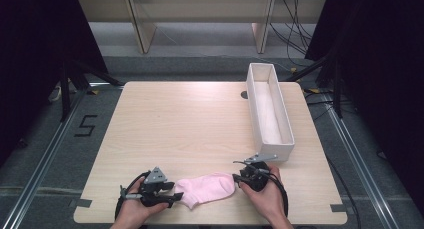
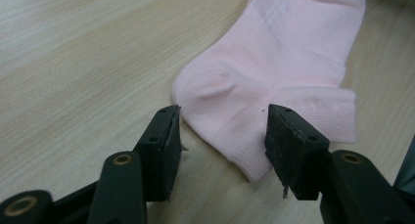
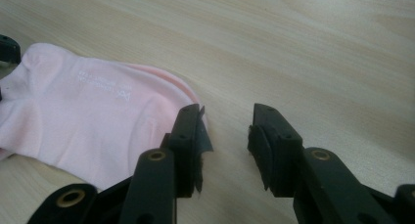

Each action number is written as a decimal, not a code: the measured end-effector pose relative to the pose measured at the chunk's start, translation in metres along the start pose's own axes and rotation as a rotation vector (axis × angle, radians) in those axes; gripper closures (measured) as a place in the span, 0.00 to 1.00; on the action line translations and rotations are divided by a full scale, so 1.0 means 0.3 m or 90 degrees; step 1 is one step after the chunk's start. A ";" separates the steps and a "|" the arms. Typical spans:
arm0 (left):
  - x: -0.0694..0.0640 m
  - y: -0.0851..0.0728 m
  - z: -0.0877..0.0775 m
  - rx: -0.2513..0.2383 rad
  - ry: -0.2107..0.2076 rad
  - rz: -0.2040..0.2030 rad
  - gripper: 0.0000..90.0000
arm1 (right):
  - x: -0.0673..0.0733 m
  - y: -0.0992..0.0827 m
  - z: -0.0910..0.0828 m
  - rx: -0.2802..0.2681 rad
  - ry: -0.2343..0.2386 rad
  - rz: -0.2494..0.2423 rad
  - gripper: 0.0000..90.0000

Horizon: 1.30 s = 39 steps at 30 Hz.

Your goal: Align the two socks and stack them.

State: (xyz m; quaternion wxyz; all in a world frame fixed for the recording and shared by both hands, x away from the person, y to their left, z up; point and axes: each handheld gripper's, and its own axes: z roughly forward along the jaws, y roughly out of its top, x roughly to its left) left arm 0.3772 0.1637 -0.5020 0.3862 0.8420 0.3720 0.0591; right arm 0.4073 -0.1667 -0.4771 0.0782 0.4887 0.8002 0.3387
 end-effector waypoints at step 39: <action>0.014 0.020 -0.017 0.000 -0.054 -0.086 0.93 | 0.041 0.004 0.011 0.037 0.000 -0.021 0.89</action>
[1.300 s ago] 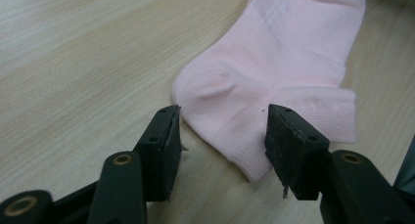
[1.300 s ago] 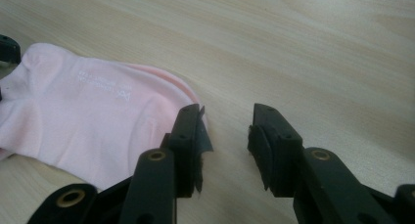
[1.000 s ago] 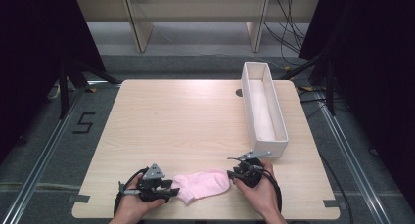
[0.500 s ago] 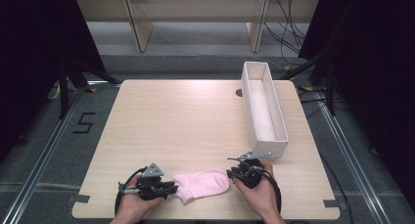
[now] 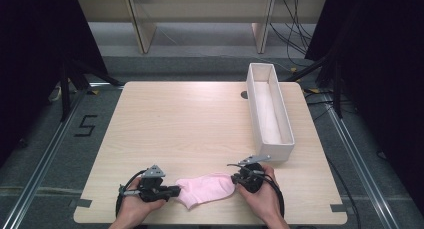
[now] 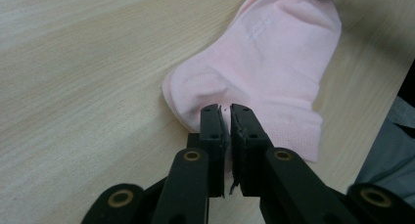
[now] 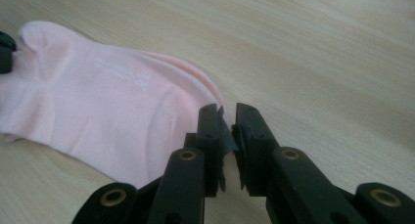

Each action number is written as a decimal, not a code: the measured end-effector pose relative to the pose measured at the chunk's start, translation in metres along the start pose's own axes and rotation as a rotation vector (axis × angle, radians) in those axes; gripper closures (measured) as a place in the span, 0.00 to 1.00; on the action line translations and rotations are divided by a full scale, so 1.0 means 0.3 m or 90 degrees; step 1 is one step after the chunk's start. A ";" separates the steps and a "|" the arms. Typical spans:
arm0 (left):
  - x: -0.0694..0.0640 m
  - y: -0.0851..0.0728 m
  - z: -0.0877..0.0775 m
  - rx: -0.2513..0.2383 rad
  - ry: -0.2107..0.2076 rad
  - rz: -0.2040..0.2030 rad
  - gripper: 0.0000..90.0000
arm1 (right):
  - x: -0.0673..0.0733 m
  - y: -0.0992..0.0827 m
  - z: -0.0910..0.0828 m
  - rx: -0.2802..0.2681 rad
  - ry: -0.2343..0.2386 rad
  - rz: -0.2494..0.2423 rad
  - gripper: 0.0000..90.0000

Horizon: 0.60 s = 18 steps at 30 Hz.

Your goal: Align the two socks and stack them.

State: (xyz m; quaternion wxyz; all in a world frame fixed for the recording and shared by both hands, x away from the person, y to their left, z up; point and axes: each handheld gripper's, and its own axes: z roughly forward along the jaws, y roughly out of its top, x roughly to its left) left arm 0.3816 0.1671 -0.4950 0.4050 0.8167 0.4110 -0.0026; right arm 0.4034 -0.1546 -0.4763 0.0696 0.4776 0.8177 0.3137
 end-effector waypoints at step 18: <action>0.000 0.059 -0.045 -0.019 -0.022 -0.013 0.93 | 0.007 0.001 0.033 0.009 0.004 0.030 0.92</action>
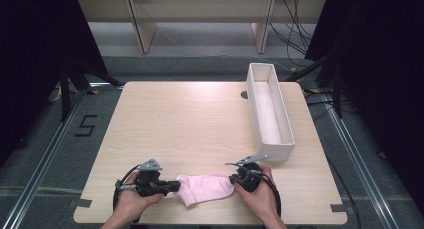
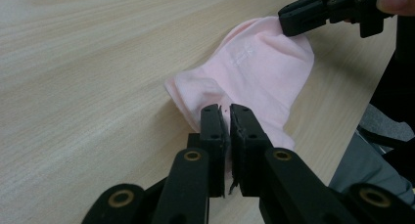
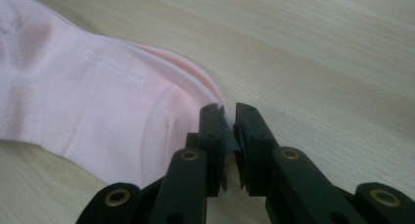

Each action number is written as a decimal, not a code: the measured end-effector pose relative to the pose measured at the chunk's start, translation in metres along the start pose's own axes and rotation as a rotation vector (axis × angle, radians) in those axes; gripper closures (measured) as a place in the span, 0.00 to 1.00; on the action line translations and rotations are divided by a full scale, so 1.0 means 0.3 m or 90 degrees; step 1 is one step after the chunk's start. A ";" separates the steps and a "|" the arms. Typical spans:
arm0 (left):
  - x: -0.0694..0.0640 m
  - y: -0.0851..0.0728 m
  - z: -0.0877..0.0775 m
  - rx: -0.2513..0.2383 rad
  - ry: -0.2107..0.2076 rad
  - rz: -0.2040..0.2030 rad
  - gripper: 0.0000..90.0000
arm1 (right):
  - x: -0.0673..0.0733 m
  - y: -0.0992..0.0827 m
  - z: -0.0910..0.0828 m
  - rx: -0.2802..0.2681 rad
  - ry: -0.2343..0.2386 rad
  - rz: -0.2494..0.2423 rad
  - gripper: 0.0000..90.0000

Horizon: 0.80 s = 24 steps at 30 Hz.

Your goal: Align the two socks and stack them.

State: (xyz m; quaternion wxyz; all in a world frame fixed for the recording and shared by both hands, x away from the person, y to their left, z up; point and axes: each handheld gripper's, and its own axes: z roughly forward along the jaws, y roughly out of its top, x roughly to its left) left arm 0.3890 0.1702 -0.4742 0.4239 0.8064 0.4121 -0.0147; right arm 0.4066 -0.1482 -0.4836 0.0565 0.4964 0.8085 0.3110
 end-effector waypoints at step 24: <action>-0.041 0.092 0.003 -0.022 -0.030 0.021 0.95 | 0.055 0.018 0.051 -0.004 0.029 -0.006 0.94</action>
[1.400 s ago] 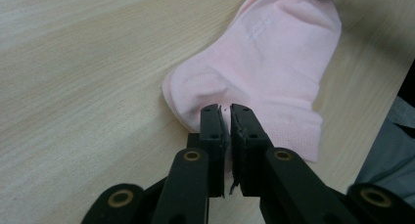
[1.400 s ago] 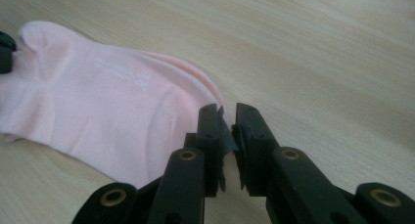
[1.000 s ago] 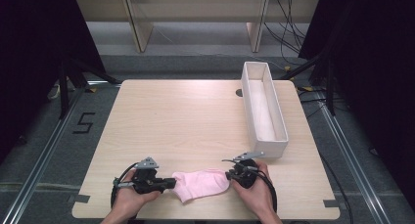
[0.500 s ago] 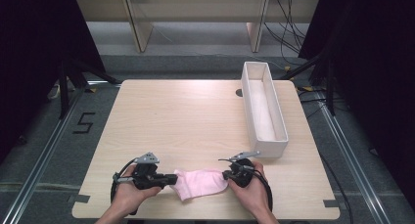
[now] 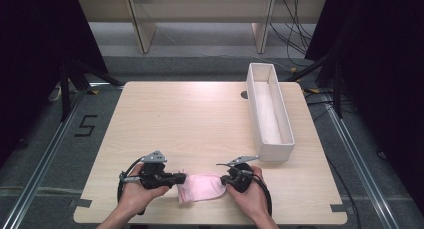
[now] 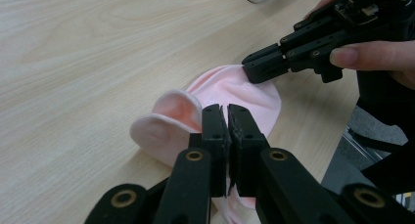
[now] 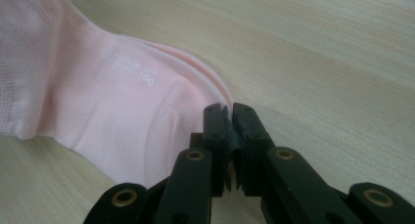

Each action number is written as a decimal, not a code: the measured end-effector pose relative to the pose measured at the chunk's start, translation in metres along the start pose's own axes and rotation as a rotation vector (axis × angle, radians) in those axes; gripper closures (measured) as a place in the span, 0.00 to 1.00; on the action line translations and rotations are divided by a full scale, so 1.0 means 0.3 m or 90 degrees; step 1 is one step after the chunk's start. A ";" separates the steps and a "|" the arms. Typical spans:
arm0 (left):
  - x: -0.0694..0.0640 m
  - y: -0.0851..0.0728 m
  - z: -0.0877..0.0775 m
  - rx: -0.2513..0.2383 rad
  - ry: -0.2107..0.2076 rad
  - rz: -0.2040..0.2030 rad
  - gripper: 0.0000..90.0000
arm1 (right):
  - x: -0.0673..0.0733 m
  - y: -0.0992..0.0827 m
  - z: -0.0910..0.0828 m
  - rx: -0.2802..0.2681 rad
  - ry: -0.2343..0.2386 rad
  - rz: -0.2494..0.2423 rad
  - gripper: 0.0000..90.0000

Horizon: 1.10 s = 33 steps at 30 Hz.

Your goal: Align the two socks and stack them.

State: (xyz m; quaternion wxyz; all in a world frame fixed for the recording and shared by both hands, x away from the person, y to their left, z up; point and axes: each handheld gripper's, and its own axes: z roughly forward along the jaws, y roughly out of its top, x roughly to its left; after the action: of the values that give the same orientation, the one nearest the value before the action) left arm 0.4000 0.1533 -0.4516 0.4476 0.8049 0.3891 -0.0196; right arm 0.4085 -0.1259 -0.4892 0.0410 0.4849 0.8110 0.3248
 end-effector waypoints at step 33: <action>0.081 -0.146 -0.004 0.094 0.159 -0.058 0.53 | -0.020 0.003 -0.031 -0.009 0.003 0.027 0.79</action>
State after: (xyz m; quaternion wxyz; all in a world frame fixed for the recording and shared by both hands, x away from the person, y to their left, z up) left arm 0.3883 0.1820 -0.4911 0.3342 0.8134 0.4751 0.0318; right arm 0.4088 -0.1348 -0.4828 0.0355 0.5013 0.7983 0.3320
